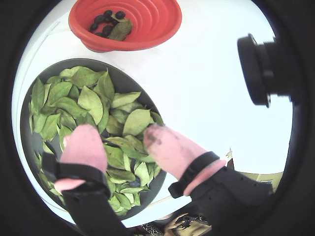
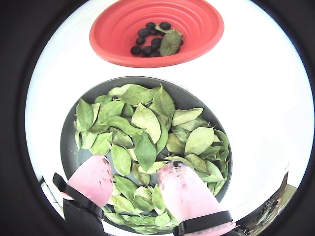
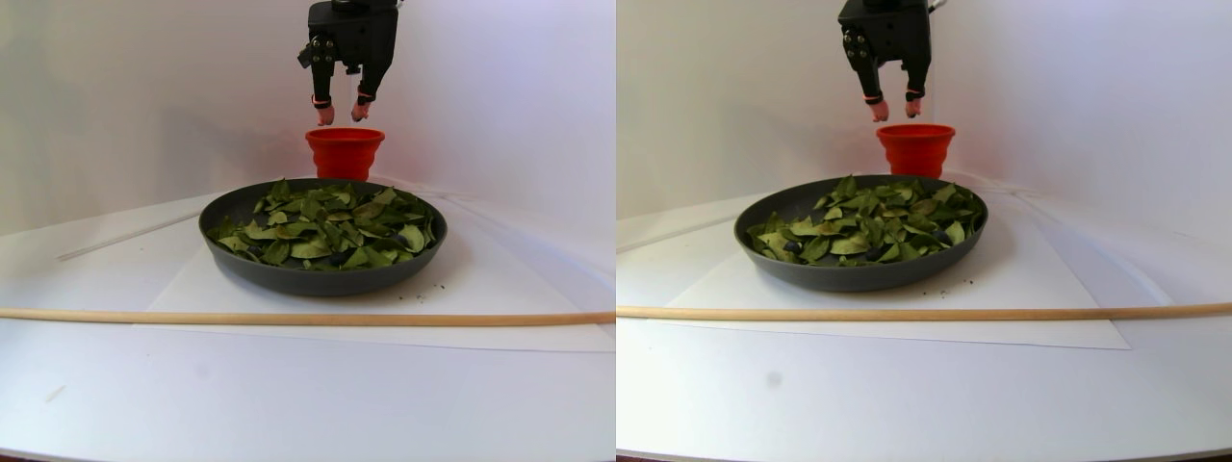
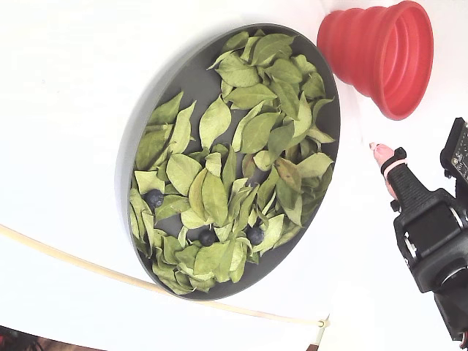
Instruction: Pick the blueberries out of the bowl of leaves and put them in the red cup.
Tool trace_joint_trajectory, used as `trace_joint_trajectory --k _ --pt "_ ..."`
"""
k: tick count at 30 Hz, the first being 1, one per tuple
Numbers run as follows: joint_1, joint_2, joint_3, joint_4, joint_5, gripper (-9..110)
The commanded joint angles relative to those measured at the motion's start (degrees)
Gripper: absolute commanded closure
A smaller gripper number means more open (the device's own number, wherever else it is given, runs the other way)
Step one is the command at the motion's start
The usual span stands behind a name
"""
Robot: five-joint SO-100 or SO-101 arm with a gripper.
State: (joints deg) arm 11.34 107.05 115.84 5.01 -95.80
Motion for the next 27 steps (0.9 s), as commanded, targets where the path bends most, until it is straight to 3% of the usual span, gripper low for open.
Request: trace_joint_trajectory --k 1,27 --pt "-0.35 7.03 -0.44 0.79 -0.44 84" --pt "-0.79 12.74 7.12 8.79 -2.99 84"
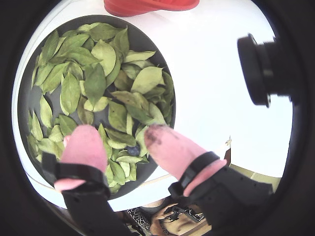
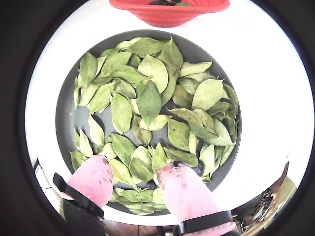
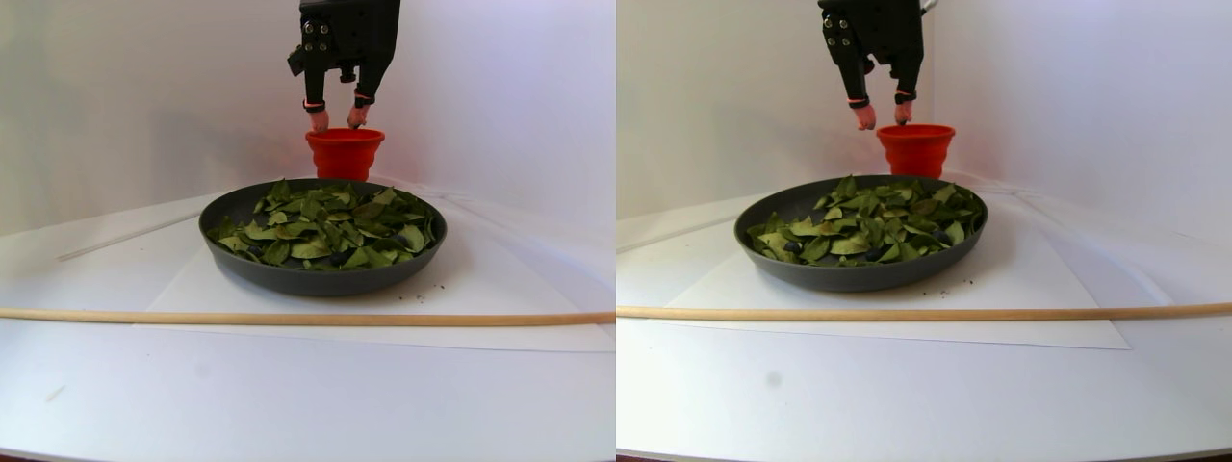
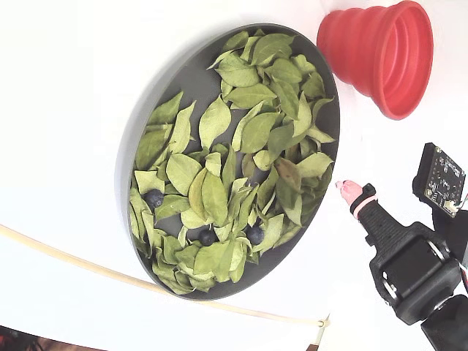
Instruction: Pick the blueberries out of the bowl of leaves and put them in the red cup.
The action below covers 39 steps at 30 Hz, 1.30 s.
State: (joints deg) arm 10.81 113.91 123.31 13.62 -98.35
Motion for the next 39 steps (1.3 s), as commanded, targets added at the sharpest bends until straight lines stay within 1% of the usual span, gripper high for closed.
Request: trace_joint_trajectory --k 1,17,39 --pt "-0.35 6.15 0.09 0.35 -0.53 84" --pt "-0.35 9.23 5.19 6.06 -2.02 84" --pt "1.14 11.87 14.85 7.21 -5.63 85"
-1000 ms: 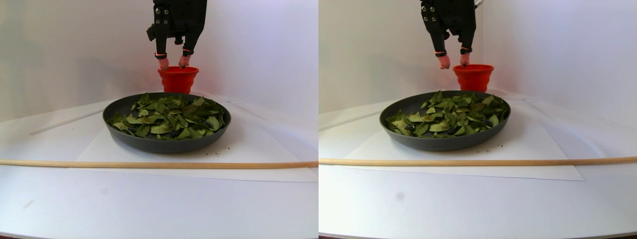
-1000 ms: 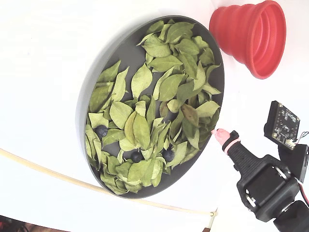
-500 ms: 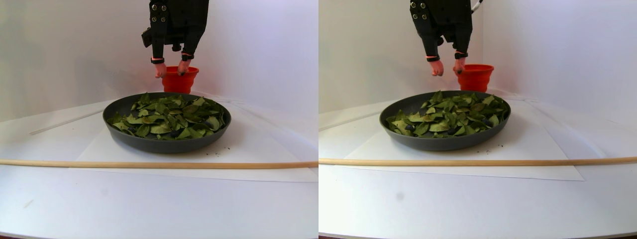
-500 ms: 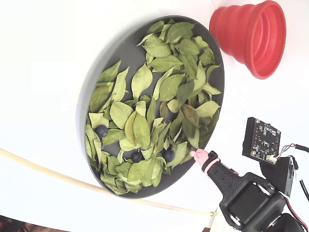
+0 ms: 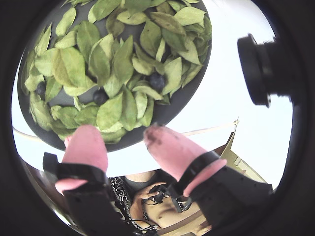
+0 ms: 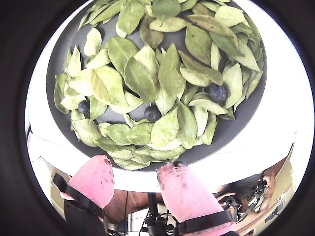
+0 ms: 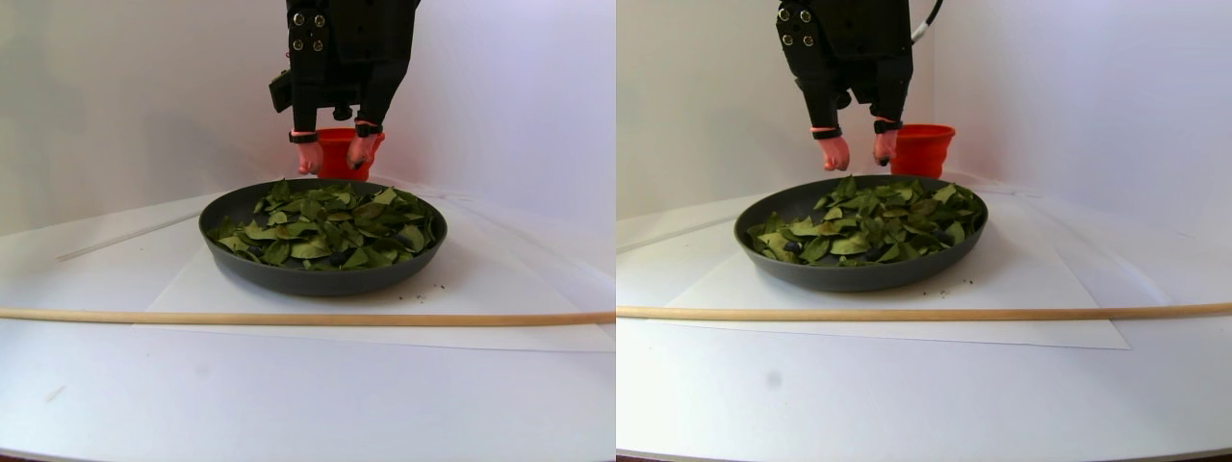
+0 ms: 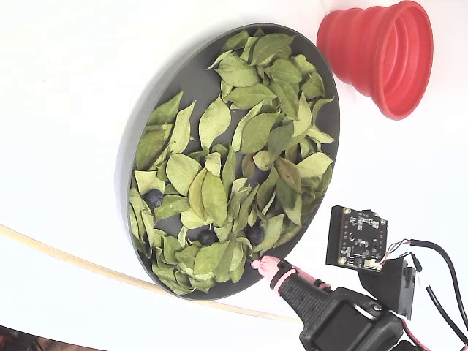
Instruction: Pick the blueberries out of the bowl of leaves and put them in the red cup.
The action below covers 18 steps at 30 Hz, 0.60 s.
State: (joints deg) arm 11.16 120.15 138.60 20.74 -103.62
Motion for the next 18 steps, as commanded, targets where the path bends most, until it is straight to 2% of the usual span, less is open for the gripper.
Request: trace_joint_trajectory --k 1,18 --pt "0.79 5.62 -0.26 0.09 -0.44 85" --pt "2.11 2.37 3.25 -4.31 -1.85 85"
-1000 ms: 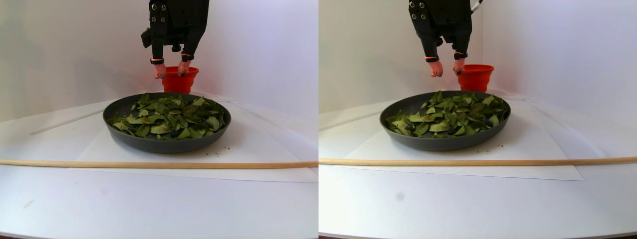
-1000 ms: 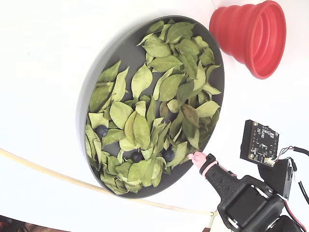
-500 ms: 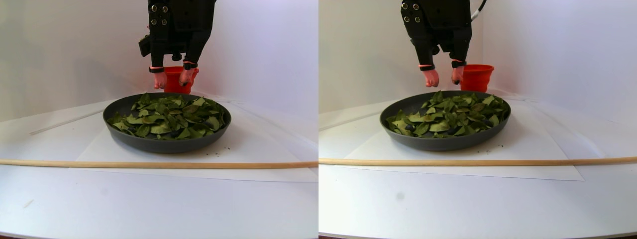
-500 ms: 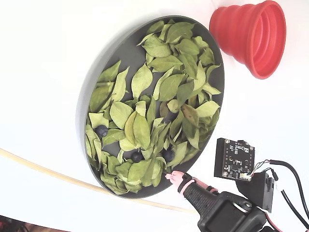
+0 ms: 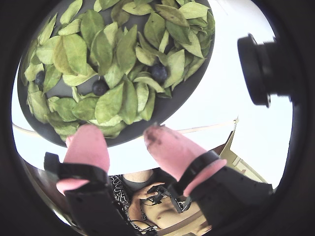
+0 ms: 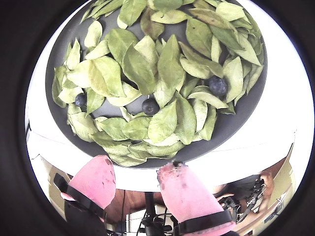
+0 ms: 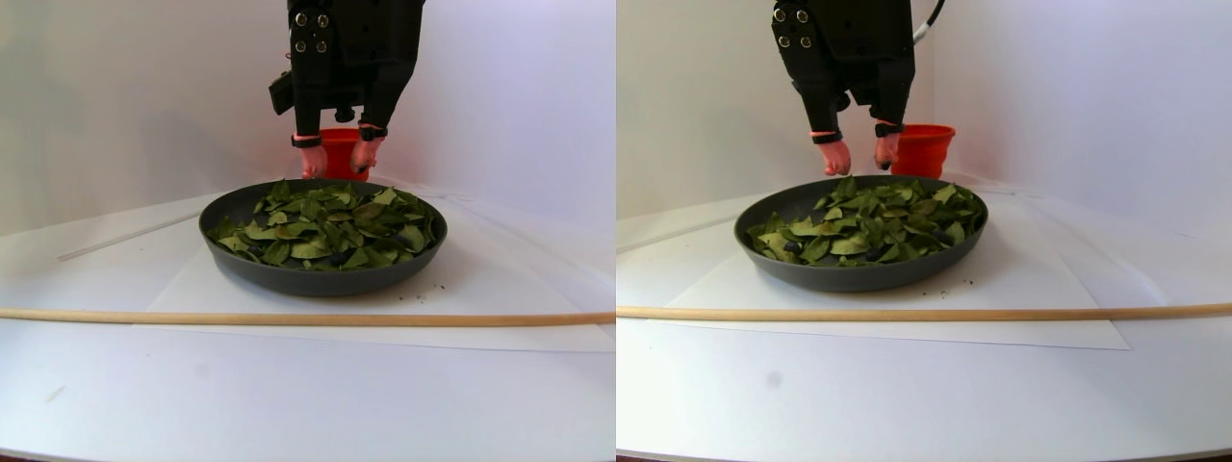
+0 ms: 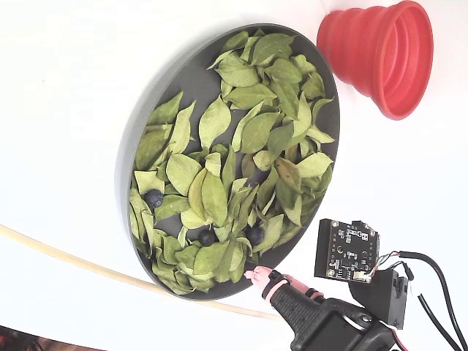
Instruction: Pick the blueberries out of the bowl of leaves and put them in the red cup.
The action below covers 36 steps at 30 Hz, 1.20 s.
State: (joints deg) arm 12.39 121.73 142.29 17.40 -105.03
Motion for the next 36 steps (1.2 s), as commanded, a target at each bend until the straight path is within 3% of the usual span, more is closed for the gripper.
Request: trace_joint_trajectory --k 1,36 --pt "0.97 0.26 -0.44 -1.41 -0.44 85" --pt "1.41 -18.28 -1.85 -16.17 0.97 85"
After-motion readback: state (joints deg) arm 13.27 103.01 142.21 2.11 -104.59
